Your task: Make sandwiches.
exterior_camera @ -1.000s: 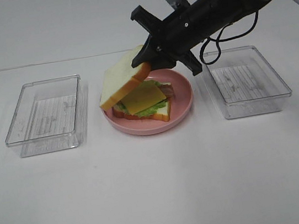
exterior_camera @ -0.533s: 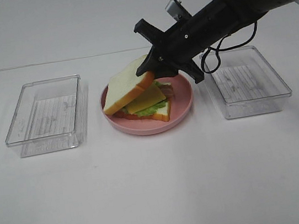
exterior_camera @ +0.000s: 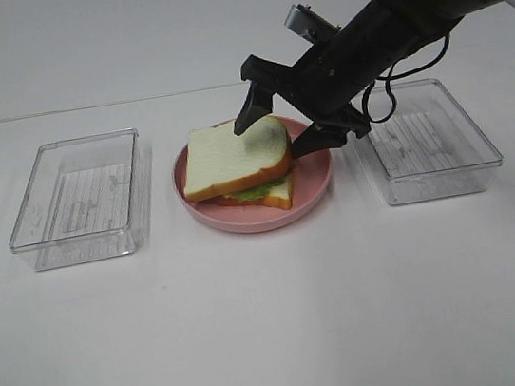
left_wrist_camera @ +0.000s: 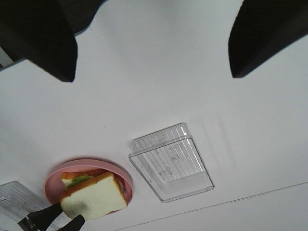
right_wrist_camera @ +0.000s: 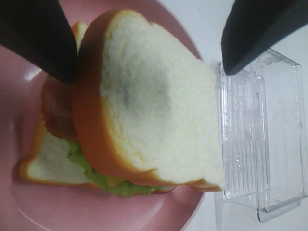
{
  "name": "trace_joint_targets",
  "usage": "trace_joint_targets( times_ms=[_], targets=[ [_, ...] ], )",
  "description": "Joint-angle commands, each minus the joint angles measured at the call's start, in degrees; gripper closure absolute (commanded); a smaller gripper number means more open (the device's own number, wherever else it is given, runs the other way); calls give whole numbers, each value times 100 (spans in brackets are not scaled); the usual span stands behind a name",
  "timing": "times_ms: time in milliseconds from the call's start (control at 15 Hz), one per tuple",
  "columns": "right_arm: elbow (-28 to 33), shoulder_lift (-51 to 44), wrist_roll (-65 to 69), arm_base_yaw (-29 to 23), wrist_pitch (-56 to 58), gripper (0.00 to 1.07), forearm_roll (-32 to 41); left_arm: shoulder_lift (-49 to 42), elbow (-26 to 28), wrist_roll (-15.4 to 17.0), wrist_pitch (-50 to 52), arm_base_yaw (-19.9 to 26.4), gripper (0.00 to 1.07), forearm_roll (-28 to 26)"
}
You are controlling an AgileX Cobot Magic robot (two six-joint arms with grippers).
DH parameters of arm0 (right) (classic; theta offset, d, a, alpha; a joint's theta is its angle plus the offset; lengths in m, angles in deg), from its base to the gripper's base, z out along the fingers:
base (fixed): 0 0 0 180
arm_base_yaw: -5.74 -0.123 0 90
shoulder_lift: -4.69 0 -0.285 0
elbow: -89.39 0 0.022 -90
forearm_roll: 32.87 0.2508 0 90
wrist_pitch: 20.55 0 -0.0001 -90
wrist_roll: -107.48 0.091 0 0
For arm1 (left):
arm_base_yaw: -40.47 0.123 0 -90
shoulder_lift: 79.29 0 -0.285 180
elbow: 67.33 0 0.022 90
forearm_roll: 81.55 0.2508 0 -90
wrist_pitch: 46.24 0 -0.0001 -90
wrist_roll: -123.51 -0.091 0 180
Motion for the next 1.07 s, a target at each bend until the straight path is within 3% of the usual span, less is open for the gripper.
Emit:
trace_joint_targets(
  times_ms=[67, 267, 533, 867, 1067],
  targets=[
    [-11, -212, 52, 6, 0, 29, -367, -132, -23, 6, 57, 6, 25, 6],
    [-11, -859, 1123, 6, 63, 29, -2269, -132, -23, 6, 57, 6, 25, 6],
    [-11, -1707, 1427, 6, 911, 29, -3507, -132, -23, 6, 57, 6, 25, 6],
    [57, -3209, 1427, 6, 2343, 30, -4274, -132, -23, 6, 57, 6, 25, 6],
    [699, -4704, 1427, 6, 2807, 30, -4286, -132, -23, 6, 57, 6, 25, 6]
  ],
)
